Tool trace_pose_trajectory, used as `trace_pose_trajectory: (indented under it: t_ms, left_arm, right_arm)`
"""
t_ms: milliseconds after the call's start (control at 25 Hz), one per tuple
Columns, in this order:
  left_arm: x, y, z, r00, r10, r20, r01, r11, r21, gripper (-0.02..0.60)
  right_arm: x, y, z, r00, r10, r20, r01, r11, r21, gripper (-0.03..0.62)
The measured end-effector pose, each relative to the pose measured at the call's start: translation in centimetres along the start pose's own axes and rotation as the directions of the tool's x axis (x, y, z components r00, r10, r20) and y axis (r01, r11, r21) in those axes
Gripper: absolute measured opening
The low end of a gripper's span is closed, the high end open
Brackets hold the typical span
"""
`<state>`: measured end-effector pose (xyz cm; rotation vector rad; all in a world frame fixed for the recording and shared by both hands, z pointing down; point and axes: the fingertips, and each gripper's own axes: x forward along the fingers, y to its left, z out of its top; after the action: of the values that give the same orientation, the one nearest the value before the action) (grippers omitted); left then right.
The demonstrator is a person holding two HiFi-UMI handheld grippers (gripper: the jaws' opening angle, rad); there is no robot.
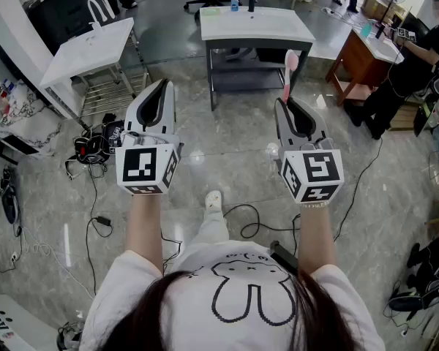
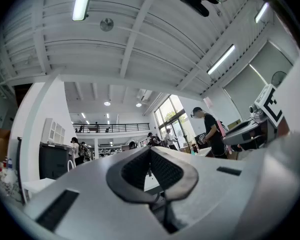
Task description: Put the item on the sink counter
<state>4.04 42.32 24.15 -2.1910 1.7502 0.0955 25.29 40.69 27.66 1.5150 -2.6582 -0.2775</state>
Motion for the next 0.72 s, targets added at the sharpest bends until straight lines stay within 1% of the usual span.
trace_pose_trajectory:
  t_ms: [160, 400, 720]
  left_arm:
    - [3.1, 1.1, -0.9, 1.0, 0.0, -0.003, 0.0, 1.0, -0.005, 0.011]
    - [8.0, 3.4, -3.8, 1.0, 0.004, -0.017, -0.005, 1.0, -0.025, 0.011]
    - [15.5, 8.8, -7.3, 0.999, 0.023, -0.028, -0.024, 0.997, -0.067, 0.011]
  right_arm:
    - [3.2, -1.2, -0.1, 1.0, 0.006, -0.01, -0.006, 1.0, -0.004, 0.072]
    - [9.0, -2.9, -1.2, 1.0, 0.013, -0.023, -0.013, 1.0, 0.006, 0.072]
    - [18.5, -4.2, -1.7, 0.998, 0.036, -0.05, -0.036, 0.999, 0.001, 0.072]
